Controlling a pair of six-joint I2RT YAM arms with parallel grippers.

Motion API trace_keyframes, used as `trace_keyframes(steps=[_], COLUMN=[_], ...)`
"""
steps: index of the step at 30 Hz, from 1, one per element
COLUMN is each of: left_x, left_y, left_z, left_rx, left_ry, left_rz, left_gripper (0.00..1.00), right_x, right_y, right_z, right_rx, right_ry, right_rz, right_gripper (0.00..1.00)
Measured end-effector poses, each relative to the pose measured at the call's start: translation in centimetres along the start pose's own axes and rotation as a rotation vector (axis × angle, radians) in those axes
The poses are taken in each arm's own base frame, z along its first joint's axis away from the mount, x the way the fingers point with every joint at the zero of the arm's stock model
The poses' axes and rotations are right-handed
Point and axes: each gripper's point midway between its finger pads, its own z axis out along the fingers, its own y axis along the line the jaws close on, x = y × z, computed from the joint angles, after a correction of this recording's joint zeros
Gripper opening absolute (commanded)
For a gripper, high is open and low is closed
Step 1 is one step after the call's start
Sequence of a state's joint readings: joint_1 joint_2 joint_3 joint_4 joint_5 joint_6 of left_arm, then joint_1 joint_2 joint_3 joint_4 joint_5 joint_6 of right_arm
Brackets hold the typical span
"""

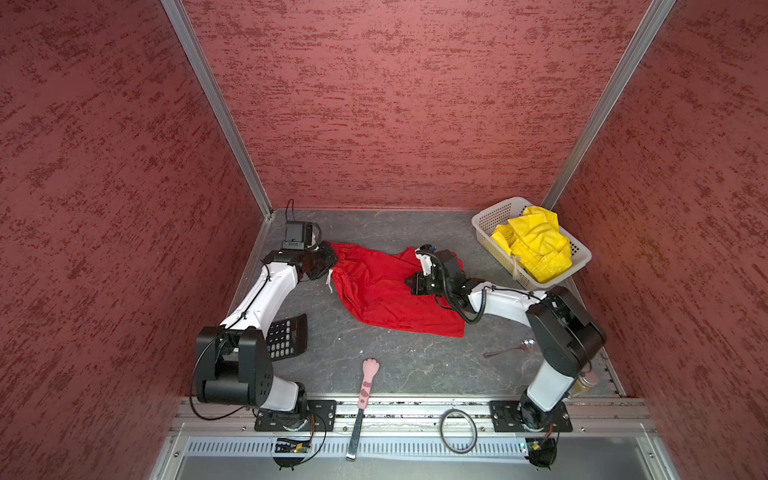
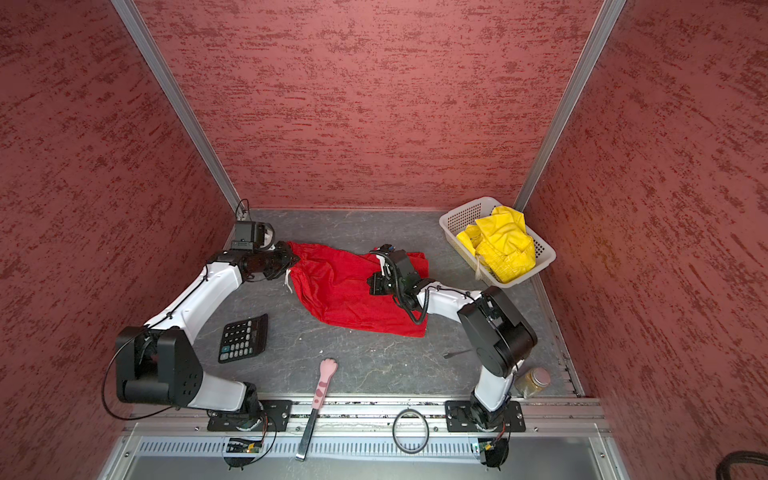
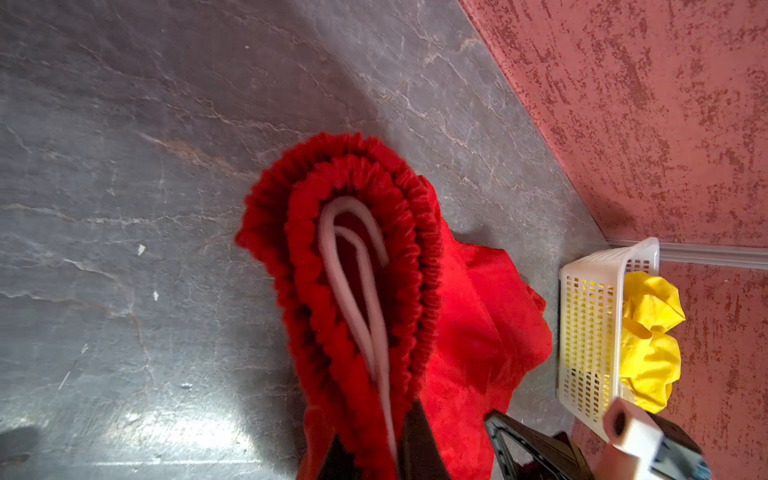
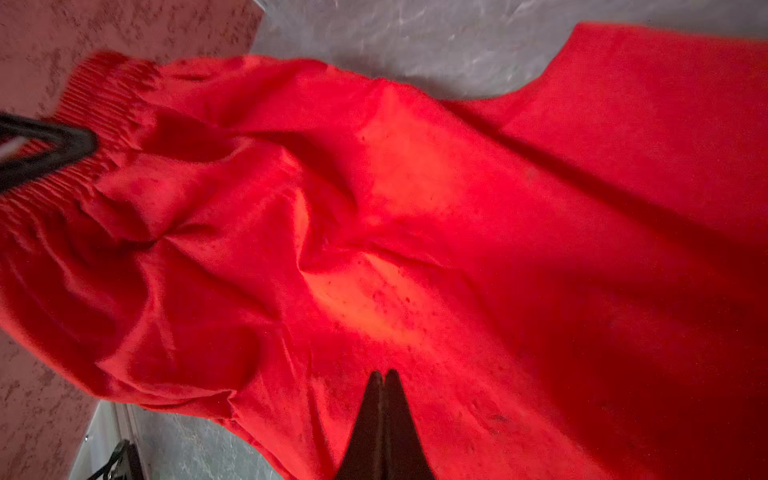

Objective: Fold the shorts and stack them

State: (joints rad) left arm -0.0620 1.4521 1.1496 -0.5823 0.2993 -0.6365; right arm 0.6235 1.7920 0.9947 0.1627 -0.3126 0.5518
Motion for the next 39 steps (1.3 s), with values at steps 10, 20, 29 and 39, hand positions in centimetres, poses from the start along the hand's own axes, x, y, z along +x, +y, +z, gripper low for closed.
trace_keyframes(steps=[10,20,29,39], left_x=[-0.1,2.7,5.4,5.0], left_y=[-4.4,-6.3,-6.7,-9.0], left_z=[-2.8,-2.3,0.7,0.5], left_rx=[0.009,0.008,-0.146,-0.309], left_ry=[-0.002,0.054,0.107,0.044], left_rz=[0.212,0.328,0.476,0.615], left_gripper=[0.04,0.05,0.04,0.04], right_x=[0.9,3.2,2.7,4.7], right_y=[1.2,3.7,2.3,-5.9], right_z=[8.7,12.6,-0.5,-9.5], right_rx=[-0.047,-0.130,-0.118,0.070], right_ry=[0.152,0.245,0.178,0.108], right_rz=[0.058,0.098,0.232,0.378], right_gripper=[0.00,0.00,0.00,0.00])
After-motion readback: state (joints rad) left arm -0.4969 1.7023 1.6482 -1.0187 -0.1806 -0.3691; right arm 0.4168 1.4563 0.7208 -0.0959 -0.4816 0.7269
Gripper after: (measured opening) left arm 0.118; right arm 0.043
